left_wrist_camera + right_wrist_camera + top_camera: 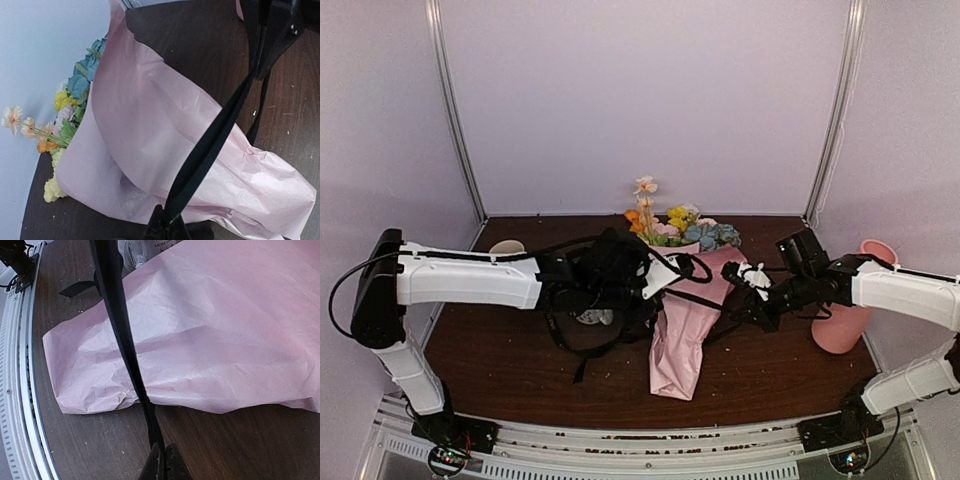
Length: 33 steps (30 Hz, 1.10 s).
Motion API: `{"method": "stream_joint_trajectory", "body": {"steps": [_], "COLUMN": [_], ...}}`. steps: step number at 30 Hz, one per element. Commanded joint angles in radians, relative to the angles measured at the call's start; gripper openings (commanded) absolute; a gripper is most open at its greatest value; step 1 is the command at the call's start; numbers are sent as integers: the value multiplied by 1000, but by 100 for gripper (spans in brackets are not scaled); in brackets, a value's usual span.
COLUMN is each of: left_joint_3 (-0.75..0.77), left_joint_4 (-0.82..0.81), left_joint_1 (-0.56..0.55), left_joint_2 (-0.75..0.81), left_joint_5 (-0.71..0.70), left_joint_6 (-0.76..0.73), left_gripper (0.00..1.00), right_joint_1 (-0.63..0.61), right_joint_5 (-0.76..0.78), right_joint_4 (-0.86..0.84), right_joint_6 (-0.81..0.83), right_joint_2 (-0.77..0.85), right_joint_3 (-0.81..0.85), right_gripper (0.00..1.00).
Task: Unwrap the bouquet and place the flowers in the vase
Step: Untie the half-tied ribbon from the folded wrapping paper.
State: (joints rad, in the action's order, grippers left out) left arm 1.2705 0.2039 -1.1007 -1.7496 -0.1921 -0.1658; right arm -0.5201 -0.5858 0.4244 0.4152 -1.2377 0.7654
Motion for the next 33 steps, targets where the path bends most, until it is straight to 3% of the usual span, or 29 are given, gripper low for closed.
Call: {"method": "stream_joint_trajectory", "body": {"steps": [1,5,9,14,20,28,30,33], "left_joint_3": [50,101,256,400,486,658,764,1006], "left_joint_4": [77,141,222,203,134,22,-10,12], "left_joint_1": [4,3,-1,-16,-16,-50,-62,-84], "left_joint_2": [77,84,67,44,-54,-246,-338,-521], "left_joint_5": [-81,-54,71,165,421,561,609,661], "left_joint_6": [-63,-74,-15,31,113,174,199,243], "left_gripper": [3,0,0,0,3,4,11,14], "right_joint_1": [5,5,5,5,18,284,361,478], "right_joint_5": [-3,0,10,-35,-141,-223,-248,-283], "right_joint_4": [6,10,19,96,231,454,483,485], "right_joint_6": [4,8,6,48,108,245,253,235], "right_joint_2": [-22,-30,-13,59,149,292,321,359], "right_joint_3": [9,18,23,81,150,174,173,148], "right_gripper": [5,5,8,43,53,54,54,54]}}
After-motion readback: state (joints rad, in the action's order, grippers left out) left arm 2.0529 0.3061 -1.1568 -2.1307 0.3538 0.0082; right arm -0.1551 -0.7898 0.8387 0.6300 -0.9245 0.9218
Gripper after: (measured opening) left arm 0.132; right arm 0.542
